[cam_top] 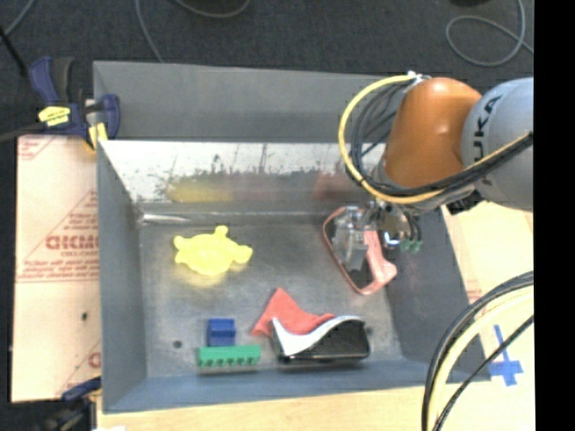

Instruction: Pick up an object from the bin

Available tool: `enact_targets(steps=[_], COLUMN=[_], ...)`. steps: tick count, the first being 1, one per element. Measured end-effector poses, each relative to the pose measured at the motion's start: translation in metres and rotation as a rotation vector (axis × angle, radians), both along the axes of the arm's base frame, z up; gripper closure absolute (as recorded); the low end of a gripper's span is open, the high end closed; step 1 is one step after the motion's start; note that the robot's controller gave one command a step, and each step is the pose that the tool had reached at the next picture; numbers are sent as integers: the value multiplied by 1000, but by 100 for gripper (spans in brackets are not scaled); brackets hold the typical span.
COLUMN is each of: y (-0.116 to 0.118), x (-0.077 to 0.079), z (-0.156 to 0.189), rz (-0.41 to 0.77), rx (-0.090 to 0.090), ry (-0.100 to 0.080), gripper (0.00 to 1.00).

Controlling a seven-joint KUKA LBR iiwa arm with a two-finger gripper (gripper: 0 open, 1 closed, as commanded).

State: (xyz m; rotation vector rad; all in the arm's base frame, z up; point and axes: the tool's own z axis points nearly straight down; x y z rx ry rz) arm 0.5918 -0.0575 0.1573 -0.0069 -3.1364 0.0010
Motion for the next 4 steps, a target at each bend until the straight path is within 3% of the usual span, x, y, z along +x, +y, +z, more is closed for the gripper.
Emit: enact_targets(steps=[2,3,4], y=[0,10,18], x=[1,-15,-31], z=[5,-16,-57], rz=[3,73,325], rx=[-1,-2,1], ry=[-8,-13,-9], gripper=[0,0,0])
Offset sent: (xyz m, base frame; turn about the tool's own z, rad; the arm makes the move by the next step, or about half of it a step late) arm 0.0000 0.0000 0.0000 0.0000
